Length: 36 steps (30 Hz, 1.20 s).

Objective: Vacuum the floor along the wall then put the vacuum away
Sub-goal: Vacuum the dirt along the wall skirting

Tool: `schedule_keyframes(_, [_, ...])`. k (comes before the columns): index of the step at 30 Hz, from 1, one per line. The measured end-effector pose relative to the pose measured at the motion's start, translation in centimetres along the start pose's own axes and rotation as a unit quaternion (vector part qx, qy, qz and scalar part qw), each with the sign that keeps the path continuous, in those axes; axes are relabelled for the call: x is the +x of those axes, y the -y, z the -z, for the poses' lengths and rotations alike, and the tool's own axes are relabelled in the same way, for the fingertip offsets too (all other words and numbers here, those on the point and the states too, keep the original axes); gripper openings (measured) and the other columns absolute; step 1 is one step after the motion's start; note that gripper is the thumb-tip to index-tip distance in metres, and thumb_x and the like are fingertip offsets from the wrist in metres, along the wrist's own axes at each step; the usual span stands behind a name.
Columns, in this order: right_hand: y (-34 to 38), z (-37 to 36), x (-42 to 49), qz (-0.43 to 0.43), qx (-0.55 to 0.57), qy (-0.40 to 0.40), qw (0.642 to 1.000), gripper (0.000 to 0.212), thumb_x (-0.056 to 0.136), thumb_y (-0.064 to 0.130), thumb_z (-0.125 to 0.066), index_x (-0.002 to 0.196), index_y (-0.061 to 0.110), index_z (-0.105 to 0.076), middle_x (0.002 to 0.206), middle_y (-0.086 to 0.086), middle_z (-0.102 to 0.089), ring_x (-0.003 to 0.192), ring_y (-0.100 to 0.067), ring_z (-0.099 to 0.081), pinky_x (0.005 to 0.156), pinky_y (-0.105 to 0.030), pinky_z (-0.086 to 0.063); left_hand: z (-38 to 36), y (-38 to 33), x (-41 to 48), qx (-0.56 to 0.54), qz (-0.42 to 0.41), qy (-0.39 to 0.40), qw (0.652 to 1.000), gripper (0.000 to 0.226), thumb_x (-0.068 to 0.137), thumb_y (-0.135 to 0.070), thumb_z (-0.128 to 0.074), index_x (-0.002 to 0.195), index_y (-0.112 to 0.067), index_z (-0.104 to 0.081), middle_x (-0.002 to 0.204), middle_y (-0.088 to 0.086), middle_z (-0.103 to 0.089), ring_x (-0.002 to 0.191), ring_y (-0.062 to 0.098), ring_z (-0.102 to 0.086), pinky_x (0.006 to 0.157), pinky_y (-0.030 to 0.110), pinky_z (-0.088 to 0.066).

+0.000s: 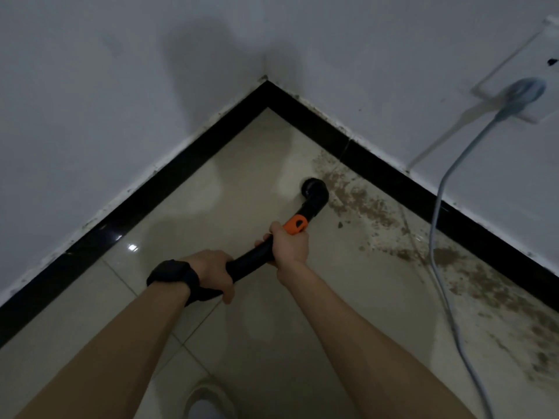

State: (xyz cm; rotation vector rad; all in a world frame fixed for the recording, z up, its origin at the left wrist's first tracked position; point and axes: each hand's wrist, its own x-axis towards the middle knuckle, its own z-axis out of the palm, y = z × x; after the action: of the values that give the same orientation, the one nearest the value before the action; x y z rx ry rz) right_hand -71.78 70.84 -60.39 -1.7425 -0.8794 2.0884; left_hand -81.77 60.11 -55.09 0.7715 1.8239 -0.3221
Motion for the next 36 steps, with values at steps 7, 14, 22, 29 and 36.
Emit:
schedule_keyframes(7, [-1.4,3.1,-1.6,-0.023,0.014,0.003,1.0,0.03,0.088,0.007,-0.065,0.115,0.004,-0.053,0.071,-0.014,-0.066,0.053,-0.024,-0.068,0.063,-0.043,-0.063,-0.5,-2.3,0.8,0.079,0.077,0.141,0.984,0.067,0.059,-0.042,-0.091,0.118,-0.017,-0.071,0.115,0.003,-0.072,0.103,0.025,-0.069,0.094,0.04,-0.057])
schedule_keyframes(14, [-4.6,6.3,-5.3,-0.037,0.055,-0.02,0.998,0.021,0.089,0.005,-0.062,0.105,0.01,-0.05,0.066,-0.01,-0.064,0.054,-0.024,-0.068,0.06,-0.036,-0.059,-2.8,-4.9,-0.2,0.195,0.153,0.279,0.928,0.063,0.085,-0.037,-0.077,0.135,-0.007,-0.054,0.135,0.011,-0.058,0.127,0.029,-0.055,0.108,0.038,-0.046])
schedule_keyframes(22, [-4.0,9.6,-5.1,-0.014,0.053,-0.074,0.996,0.018,0.09,0.005,-0.061,0.105,0.008,-0.052,0.07,-0.013,-0.064,0.056,-0.025,-0.069,0.058,-0.035,-0.059,-4.0,-8.3,-0.7,0.19,0.11,0.251,0.943,0.036,0.087,-0.03,-0.076,0.105,-0.006,-0.056,0.091,0.007,-0.06,0.094,0.026,-0.058,0.102,0.037,-0.048])
schedule_keyframes(29, [-0.3,8.2,-3.4,-0.013,0.008,-0.017,1.0,0.015,0.09,0.005,-0.061,0.101,0.008,-0.053,0.066,-0.01,-0.062,0.05,-0.021,-0.065,0.059,-0.036,-0.062,-1.4,-9.8,-1.0,0.186,0.116,0.255,0.942,0.026,0.088,-0.029,-0.074,0.089,-0.007,-0.061,0.097,0.009,-0.067,0.081,0.023,-0.061,0.098,0.035,-0.049])
schedule_keyframes(36, [0.7,5.8,-2.3,-0.014,-0.031,0.013,0.999,0.035,0.089,0.011,-0.063,0.121,0.002,-0.055,0.078,-0.013,-0.068,0.056,-0.024,-0.071,0.05,-0.028,-0.055,-0.5,-7.5,-0.2,0.122,0.138,0.261,0.948,0.049,0.075,-0.028,-0.082,0.116,-0.006,-0.064,0.116,0.012,-0.07,0.102,0.03,-0.066,0.099,0.04,-0.053])
